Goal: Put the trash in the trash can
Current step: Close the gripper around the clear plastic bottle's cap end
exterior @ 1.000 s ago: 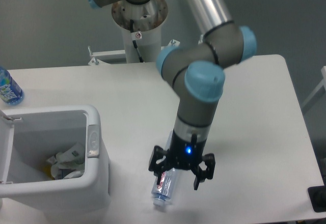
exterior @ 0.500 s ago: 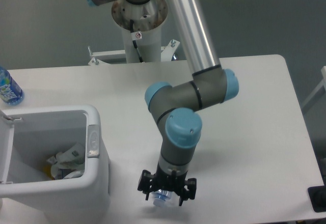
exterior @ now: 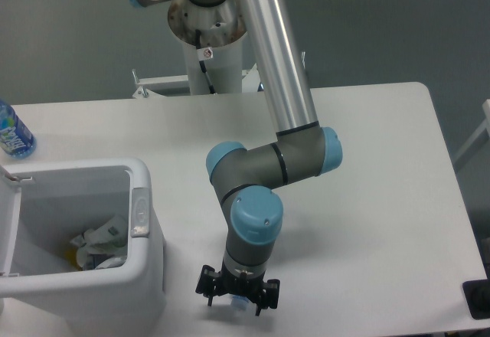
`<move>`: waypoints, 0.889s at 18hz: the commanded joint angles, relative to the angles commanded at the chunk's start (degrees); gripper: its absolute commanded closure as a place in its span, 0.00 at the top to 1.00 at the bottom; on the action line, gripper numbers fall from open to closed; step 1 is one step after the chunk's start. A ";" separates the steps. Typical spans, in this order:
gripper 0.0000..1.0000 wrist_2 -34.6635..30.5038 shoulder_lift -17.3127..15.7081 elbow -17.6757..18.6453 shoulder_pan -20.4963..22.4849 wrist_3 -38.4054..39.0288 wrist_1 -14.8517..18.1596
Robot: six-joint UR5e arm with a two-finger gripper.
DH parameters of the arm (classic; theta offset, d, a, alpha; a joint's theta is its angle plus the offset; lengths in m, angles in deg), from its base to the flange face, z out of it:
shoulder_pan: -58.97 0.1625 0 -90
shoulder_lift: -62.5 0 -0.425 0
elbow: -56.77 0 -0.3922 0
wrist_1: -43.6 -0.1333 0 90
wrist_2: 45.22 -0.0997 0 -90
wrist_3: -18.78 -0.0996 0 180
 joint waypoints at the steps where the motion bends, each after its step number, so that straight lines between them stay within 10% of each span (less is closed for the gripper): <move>1: 1.00 -0.09 0.00 0.17 0.00 0.00 0.00; 6: 0.82 -1.93 -0.09 0.26 -0.26 0.00 0.00; 12: 0.18 -2.02 -0.53 0.18 -0.27 0.00 0.09; 16: 0.09 -1.93 -0.97 0.18 -0.26 -0.09 0.00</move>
